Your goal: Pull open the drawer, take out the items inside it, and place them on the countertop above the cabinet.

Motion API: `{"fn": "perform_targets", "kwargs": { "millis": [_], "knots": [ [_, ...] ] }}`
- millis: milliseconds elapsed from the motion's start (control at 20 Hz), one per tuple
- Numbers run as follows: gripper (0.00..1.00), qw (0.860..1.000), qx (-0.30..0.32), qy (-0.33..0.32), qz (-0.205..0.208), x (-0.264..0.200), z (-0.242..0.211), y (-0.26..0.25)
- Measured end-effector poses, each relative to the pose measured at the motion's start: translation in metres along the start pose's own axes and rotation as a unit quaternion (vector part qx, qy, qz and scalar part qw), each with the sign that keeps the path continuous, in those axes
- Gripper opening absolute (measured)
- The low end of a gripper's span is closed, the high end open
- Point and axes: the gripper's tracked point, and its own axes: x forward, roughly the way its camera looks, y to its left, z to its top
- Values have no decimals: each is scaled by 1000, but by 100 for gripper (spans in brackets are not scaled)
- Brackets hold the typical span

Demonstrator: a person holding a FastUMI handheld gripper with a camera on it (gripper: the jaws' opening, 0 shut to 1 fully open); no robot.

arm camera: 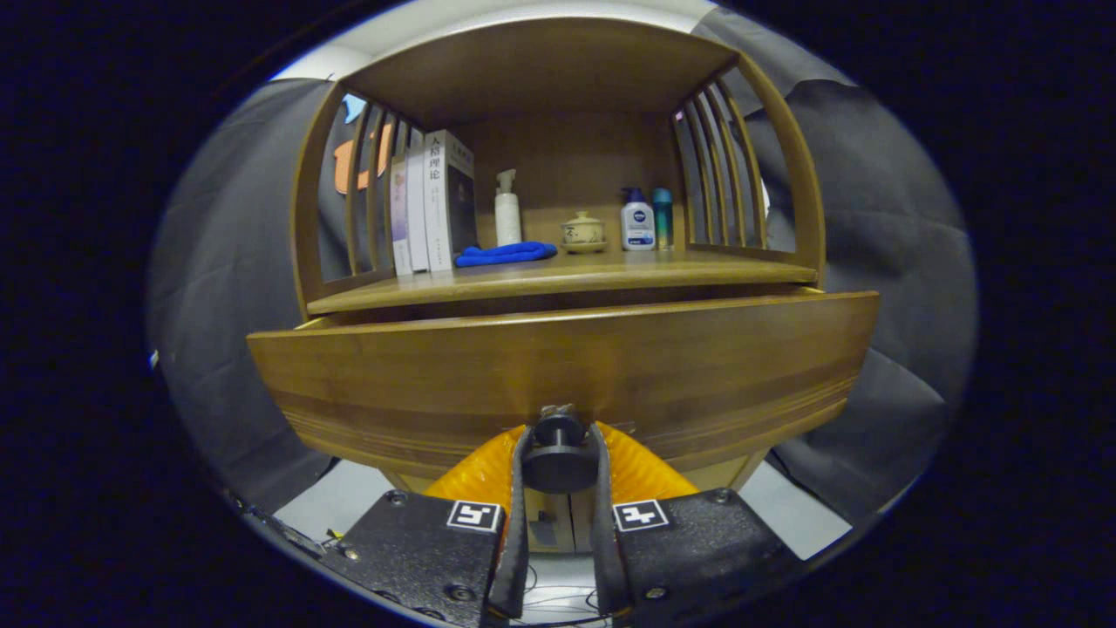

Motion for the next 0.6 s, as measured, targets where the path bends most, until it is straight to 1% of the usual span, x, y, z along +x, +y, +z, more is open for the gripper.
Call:
{"fn": "perform_targets", "kwargs": {
  "millis": [150, 250, 350, 450, 600],
  "knots": [
    [34, 1000, -10, -7, -6, -26, -14, -3],
    [34, 1000, -13, -8, 5, -41, -20, 0],
    [34, 999, -31, -5, 13, -56, -30, 0],
    [34, 999, -47, -2, 24, -57, -31, 2],
    [34, 998, -44, 9, 39, -81, -44, 1]
  ]
}}
